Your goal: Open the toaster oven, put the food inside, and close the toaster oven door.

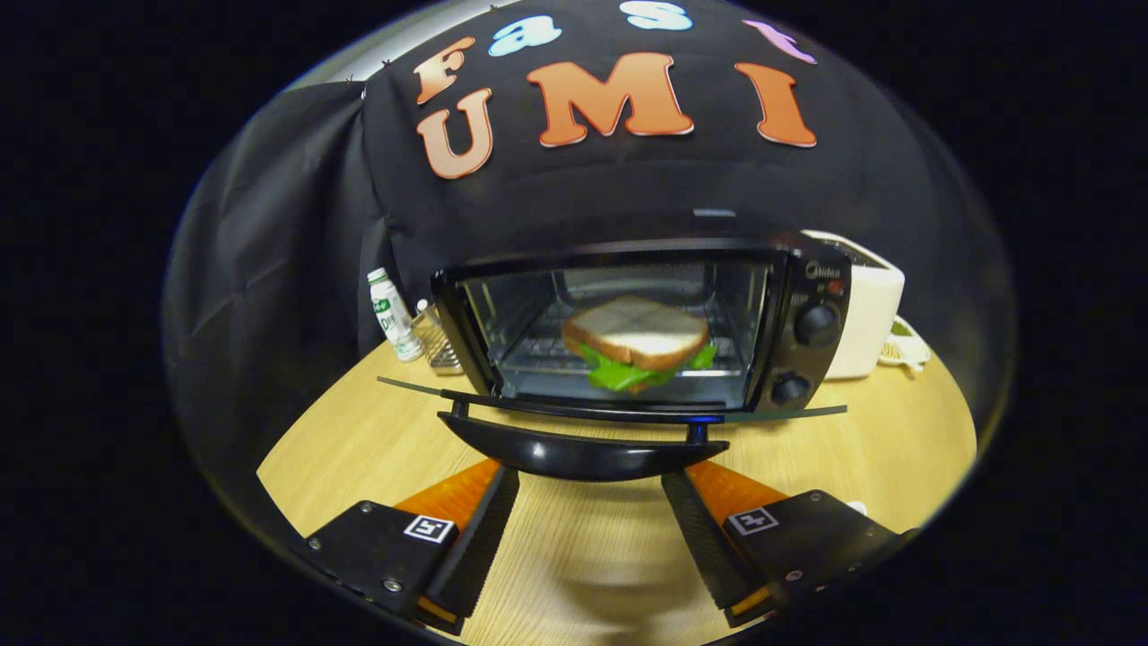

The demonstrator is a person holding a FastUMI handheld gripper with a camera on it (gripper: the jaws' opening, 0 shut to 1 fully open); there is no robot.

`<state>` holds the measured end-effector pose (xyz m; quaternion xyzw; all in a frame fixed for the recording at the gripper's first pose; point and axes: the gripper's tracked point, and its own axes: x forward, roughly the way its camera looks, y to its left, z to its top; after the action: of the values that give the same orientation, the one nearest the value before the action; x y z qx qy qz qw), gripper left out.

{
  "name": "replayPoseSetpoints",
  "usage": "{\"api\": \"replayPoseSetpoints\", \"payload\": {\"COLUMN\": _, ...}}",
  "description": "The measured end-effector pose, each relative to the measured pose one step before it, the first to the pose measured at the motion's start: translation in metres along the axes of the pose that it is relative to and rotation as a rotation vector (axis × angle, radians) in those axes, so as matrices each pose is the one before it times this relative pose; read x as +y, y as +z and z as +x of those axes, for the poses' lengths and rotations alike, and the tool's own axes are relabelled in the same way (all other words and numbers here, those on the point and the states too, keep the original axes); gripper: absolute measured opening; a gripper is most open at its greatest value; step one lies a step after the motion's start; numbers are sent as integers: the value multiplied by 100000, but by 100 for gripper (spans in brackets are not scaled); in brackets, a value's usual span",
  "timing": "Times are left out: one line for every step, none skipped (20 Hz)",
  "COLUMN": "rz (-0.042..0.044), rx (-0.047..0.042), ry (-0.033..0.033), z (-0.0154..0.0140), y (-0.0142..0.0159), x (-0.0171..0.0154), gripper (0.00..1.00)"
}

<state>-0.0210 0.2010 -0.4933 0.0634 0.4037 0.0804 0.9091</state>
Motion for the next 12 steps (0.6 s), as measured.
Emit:
{"api": "replayPoseSetpoints", "payload": {"rz": -908, "rx": -2398, "ry": -1831, "z": 201, "y": 1304, "x": -422, "gripper": 95}}
{"api": "replayPoseSetpoints", "payload": {"rz": -34, "rx": -1821, "ry": -1520, "z": 291, "y": 1204, "x": -248, "gripper": 95}}
{"api": "replayPoseSetpoints", "payload": {"rz": 404, "rx": -1856, "ry": -668, "z": 223, "y": 1060, "x": 1, "gripper": 95}}
{"api": "replayPoseSetpoints", "payload": {"rz": 820, "rx": -2533, "ry": -284, "z": 28, "y": 1233, "x": -64, "gripper": 95}}
{"api": "replayPoseSetpoints", "payload": {"rz": 1012, "rx": -3115, "ry": 35, "z": -204, "y": 1345, "x": -51, "gripper": 95}}
{"api": "replayPoseSetpoints", "payload": {"rz": 897, "rx": -4310, "ry": -22, "z": -346, "y": 1625, "x": -97, "gripper": 95}}
{"api": "replayPoseSetpoints", "payload": {"rz": 485, "rx": -4446, "ry": 1, "z": -327, "y": 1656, "x": -123, "gripper": 95}}
{"api": "replayPoseSetpoints", "payload": {"rz": 408, "rx": -4162, "ry": -879, "z": -486, "y": 1498, "x": -415, "gripper": 95}}
{"api": "replayPoseSetpoints", "payload": {"rz": 108, "rx": -3399, "ry": -354, "z": -545, "y": 1387, "x": -390, "gripper": 95}}
{"api": "replayPoseSetpoints", "payload": {"rz": 91, "rx": -3193, "ry": -407, "z": -704, "y": 1371, "x": -314, "gripper": 95}}
{"api": "replayPoseSetpoints", "payload": {"rz": -12, "rx": -3187, "ry": -84, "z": -665, "y": 1301, "x": -278, "gripper": 95}}
{"api": "replayPoseSetpoints", "payload": {"rz": -915, "rx": -3695, "ry": -167, "z": -796, "y": 1564, "x": -247, "gripper": 95}}
